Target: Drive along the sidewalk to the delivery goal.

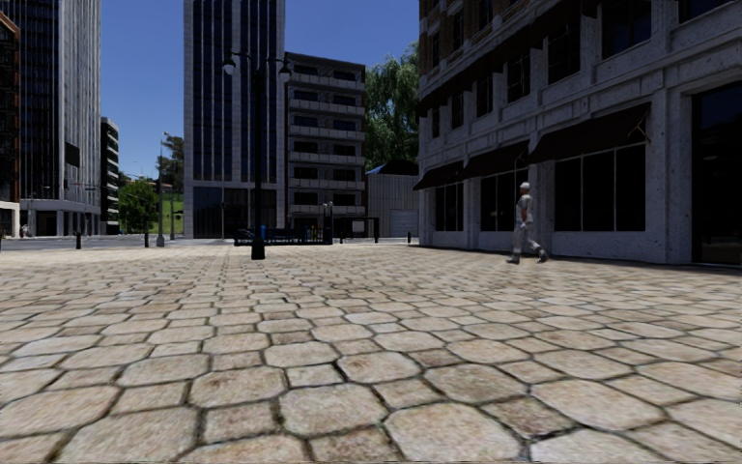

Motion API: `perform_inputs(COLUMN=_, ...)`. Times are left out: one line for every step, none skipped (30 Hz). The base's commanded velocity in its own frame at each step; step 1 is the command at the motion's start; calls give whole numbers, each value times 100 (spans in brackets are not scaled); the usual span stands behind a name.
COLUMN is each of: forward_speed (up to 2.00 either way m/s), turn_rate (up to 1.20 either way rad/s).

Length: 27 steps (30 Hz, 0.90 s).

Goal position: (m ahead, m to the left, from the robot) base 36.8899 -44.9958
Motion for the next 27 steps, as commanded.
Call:
perform_inputs(forward_speed=200, turn_rate=0)
perform_inputs(forward_speed=200, turn_rate=0)
perform_inputs(forward_speed=200, turn_rate=0)
perform_inputs(forward_speed=200, turn_rate=0)
perform_inputs(forward_speed=200, turn_rate=0)
perform_inputs(forward_speed=200, turn_rate=0)
perform_inputs(forward_speed=200, turn_rate=0)
perform_inputs(forward_speed=200, turn_rate=0)
perform_inputs(forward_speed=200, turn_rate=0)
perform_inputs(forward_speed=200, turn_rate=0)
perform_inputs(forward_speed=200, turn_rate=0)
perform_inputs(forward_speed=200, turn_rate=0)
perform_inputs(forward_speed=200, turn_rate=0)
perform_inputs(forward_speed=200, turn_rate=0)
perform_inputs(forward_speed=200, turn_rate=0)
perform_inputs(forward_speed=200, turn_rate=0)
perform_inputs(forward_speed=200, turn_rate=0)
perform_inputs(forward_speed=200, turn_rate=0)
perform_inputs(forward_speed=200, turn_rate=0)
perform_inputs(forward_speed=200, turn_rate=0)
perform_inputs(forward_speed=200, turn_rate=0)
perform_inputs(forward_speed=200, turn_rate=0)
perform_inputs(forward_speed=200, turn_rate=0)
perform_inputs(forward_speed=200, turn_rate=0)
perform_inputs(forward_speed=200, turn_rate=0)
perform_inputs(forward_speed=200, turn_rate=0)
perform_inputs(forward_speed=200, turn_rate=0)
